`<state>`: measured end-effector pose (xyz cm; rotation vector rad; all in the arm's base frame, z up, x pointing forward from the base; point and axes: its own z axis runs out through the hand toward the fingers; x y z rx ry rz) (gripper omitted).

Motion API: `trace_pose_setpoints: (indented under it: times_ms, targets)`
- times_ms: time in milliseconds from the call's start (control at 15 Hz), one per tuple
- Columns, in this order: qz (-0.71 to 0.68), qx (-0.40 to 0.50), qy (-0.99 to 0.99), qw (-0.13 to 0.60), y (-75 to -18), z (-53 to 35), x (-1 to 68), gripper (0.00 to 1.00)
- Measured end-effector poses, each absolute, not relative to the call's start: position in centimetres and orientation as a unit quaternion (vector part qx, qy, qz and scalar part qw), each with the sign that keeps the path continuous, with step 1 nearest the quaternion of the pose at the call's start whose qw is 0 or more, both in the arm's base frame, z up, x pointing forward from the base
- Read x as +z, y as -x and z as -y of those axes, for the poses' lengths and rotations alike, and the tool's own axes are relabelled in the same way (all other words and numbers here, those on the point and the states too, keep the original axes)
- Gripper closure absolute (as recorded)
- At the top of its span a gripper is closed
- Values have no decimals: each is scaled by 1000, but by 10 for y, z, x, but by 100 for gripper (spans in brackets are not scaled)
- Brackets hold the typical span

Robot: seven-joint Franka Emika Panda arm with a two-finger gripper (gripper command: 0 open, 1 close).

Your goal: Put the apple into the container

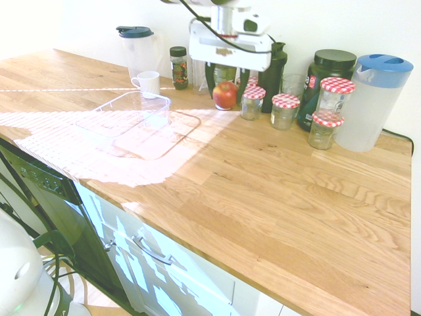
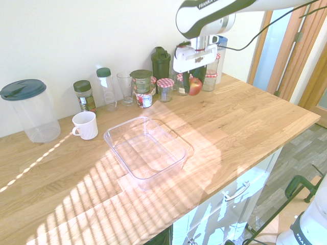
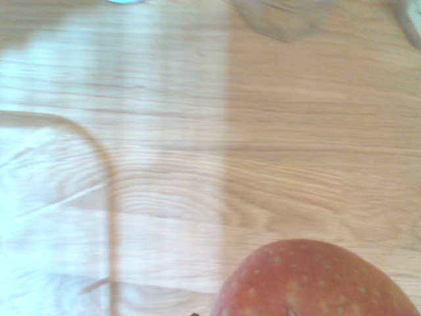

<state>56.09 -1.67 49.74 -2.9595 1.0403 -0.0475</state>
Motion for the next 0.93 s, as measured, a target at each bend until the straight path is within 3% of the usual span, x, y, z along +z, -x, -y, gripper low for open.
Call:
trace_pose_setpoints:
  times_ms: [467, 933]
  targets:
    - [-231, -2, 973, -13, -492, -183, 466, 100]
    - [-215, -17, 976, -3, -453, -211, 395, 100]
